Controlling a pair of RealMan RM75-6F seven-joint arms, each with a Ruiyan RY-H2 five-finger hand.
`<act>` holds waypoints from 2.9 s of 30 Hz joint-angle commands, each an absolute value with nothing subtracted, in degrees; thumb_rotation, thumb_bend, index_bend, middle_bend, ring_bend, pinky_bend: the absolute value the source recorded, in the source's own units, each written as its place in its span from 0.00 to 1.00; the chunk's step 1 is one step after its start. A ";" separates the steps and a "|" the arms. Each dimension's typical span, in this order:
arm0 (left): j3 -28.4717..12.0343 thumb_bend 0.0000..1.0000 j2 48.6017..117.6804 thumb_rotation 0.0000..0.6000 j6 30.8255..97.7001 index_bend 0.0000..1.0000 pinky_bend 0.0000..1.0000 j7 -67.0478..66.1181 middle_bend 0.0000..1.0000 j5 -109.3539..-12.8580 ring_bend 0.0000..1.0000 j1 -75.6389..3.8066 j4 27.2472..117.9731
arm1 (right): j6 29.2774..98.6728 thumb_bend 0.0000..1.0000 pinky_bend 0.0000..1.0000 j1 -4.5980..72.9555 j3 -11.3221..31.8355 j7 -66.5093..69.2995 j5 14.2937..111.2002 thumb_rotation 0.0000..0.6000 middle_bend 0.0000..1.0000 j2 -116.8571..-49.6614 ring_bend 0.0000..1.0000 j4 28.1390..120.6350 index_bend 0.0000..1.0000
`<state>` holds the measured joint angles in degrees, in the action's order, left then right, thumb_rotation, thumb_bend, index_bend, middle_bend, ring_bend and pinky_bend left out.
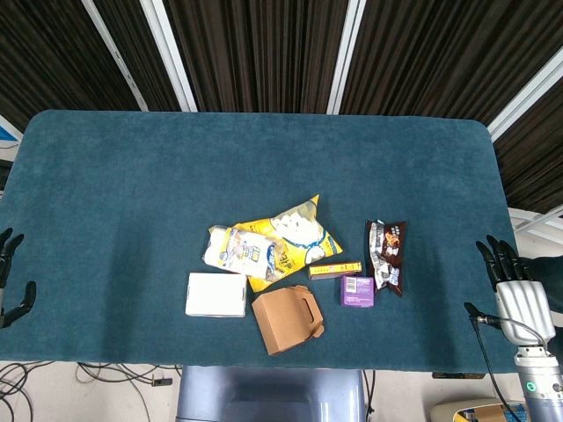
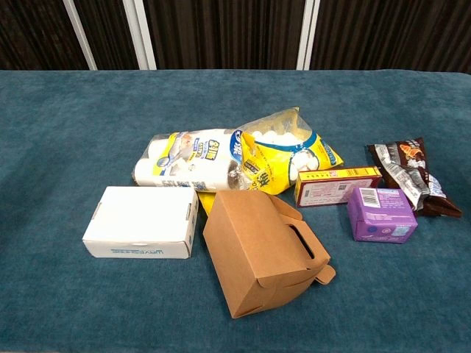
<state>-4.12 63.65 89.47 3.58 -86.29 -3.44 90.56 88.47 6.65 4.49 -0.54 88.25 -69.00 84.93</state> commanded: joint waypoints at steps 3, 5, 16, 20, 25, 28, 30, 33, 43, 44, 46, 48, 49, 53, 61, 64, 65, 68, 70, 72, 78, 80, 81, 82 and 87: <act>-4.13 0.47 63.56 1.00 89.32 0.01 0.01 2.90 0.00 -86.08 0.03 -3.49 90.74 | 88.33 0.16 0.20 6.58 4.53 -0.42 88.17 1.00 0.00 -68.97 0.04 84.96 0.00; -4.16 0.47 63.53 1.00 89.26 0.01 0.01 2.79 0.00 -85.90 0.03 -3.46 90.88 | 88.22 0.17 0.20 6.59 4.48 -0.45 88.25 1.00 0.00 -68.92 0.04 85.03 0.00; -4.23 0.47 63.39 1.00 89.15 0.01 0.01 3.21 0.00 -85.74 0.03 -3.48 91.04 | 87.78 0.17 0.20 6.76 4.09 0.86 89.24 1.00 0.00 -68.64 0.04 85.30 0.00; -4.25 0.47 63.32 1.00 89.16 0.01 0.01 3.22 0.00 -85.79 0.03 -3.50 91.15 | 87.21 0.17 0.20 7.00 3.76 2.01 89.74 1.00 0.00 -68.41 0.04 85.20 0.00; -4.18 0.47 63.38 1.00 89.13 0.01 0.01 3.19 0.00 -85.82 0.03 -3.47 91.11 | 87.03 0.17 0.20 7.09 3.82 2.77 89.71 1.00 0.00 -68.34 0.04 84.82 0.00; -4.17 0.47 63.37 1.00 89.08 0.01 0.01 3.25 0.00 -85.76 0.03 -3.47 91.14 | 86.93 0.17 0.20 7.20 3.80 3.44 89.87 1.00 0.00 -68.31 0.04 84.51 0.00; -4.19 0.47 63.35 1.00 89.02 0.01 0.01 3.48 0.00 -85.63 0.03 -3.45 91.20 | 86.79 0.16 0.20 7.38 3.67 4.34 90.30 1.00 0.00 -68.29 0.04 84.18 0.00; -4.21 0.47 63.30 1.00 88.98 0.01 0.01 3.62 0.00 -85.53 0.03 -3.43 91.27 | 86.86 0.16 0.20 7.70 3.34 5.73 91.46 1.00 0.00 -68.22 0.04 83.66 0.00; -4.18 0.47 63.30 1.00 89.00 0.01 0.01 4.12 0.00 -85.43 0.03 -3.30 91.56 | 82.45 0.15 0.20 10.92 0.44 10.11 96.61 1.00 0.07 -67.17 0.08 84.55 0.00; -4.16 0.47 63.30 1.00 89.04 0.01 0.01 4.01 0.00 -85.48 0.03 -3.29 91.56 | 81.28 0.15 0.20 11.63 0.29 9.65 96.90 1.00 0.07 -67.06 0.08 85.08 0.00; -4.18 0.47 63.33 1.00 89.07 0.01 0.01 4.00 0.00 -85.42 0.03 -3.26 91.53 | 79.19 0.14 0.20 12.86 0.34 8.94 96.74 1.00 0.10 -67.00 0.10 86.39 0.01; -4.26 0.47 63.31 1.00 89.03 0.01 0.01 4.12 0.00 -85.22 0.03 -3.24 91.58 | 77.10 0.13 0.20 14.12 0.73 7.57 96.14 1.00 0.15 -67.37 0.14 87.68 0.05; -4.31 0.47 63.31 1.00 88.98 0.01 0.01 4.27 0.00 -85.02 0.03 -3.21 91.63 | 76.45 0.13 0.20 14.69 1.22 6.93 95.66 1.00 0.16 -68.09 0.16 88.30 0.07; -4.48 0.47 63.15 1.00 88.89 0.01 0.01 4.71 0.00 -84.63 0.03 -3.16 91.89 | 71.78 0.13 0.20 16.76 2.14 2.75 92.50 1.00 0.18 -70.37 0.17 90.32 0.11; -4.65 0.47 62.76 1.00 88.55 0.01 0.01 5.39 0.00 -84.20 0.03 -3.19 91.94 | 67.36 0.16 0.20 18.93 3.25 -6.20 87.69 1.00 0.25 -75.50 0.21 92.92 0.20; -4.61 0.47 62.72 1.00 88.52 0.01 0.01 5.45 0.00 -84.24 0.03 -3.18 91.94 | 66.73 0.18 0.20 19.44 3.33 -7.91 86.99 1.00 0.27 -77.45 0.21 93.14 0.22; -4.60 0.47 62.72 1.00 88.54 0.01 0.01 5.48 0.00 -84.24 0.03 -3.15 91.93 | 66.46 0.18 0.20 19.60 3.28 -8.57 86.71 1.00 0.27 -78.14 0.21 93.10 0.22; -4.64 0.47 62.68 1.00 88.57 0.01 0.01 5.51 0.00 -84.21 0.03 -3.14 91.99 | 65.60 0.20 0.20 20.11 2.98 -10.38 86.09 1.00 0.29 -80.21 0.23 92.59 0.24; -4.67 0.47 62.66 1.00 88.55 0.01 0.01 5.46 0.00 -84.15 0.03 -3.13 92.03 | 65.59 0.22 0.20 20.31 3.05 -11.23 85.68 1.00 0.30 -81.68 0.23 91.81 0.25; -4.68 0.47 62.66 1.00 88.51 0.01 0.01 5.48 0.00 -84.12 0.03 -3.14 92.01 | 65.44 0.26 0.20 20.58 3.10 -11.76 85.37 1.00 0.31 -82.92 0.24 90.98 0.25; -4.66 0.47 62.71 1.00 88.27 0.01 0.01 5.30 0.00 -83.96 0.03 -3.18 91.93 | 65.16 0.30 0.20 21.31 3.49 -12.21 84.61 1.00 0.32 -84.87 0.24 89.24 0.25; -4.66 0.47 62.70 1.00 88.24 0.01 0.01 5.17 0.00 -83.94 0.03 -3.18 92.04 | 64.42 0.30 0.20 21.81 3.77 -12.37 83.82 1.00 0.32 -85.32 0.25 88.66 0.25; -4.67 0.47 62.68 1.00 88.26 0.01 0.01 5.16 0.00 -83.93 0.03 -3.18 92.08 | 64.15 0.30 0.20 21.96 3.82 -12.46 83.57 1.00 0.32 -85.43 0.25 88.53 0.25; -4.70 0.47 62.65 1.00 88.28 0.01 0.01 5.16 0.00 -83.90 0.03 -3.17 92.12 | 63.78 0.30 0.20 22.16 3.89 -12.59 83.21 1.00 0.32 -85.60 0.25 88.34 0.25; -4.77 0.47 62.58 1.00 88.10 0.01 0.01 5.06 0.00 -83.73 0.03 -3.23 92.23 | 62.70 0.30 0.20 23.05 4.28 -13.60 81.87 1.00 0.32 -86.34 0.25 87.57 0.25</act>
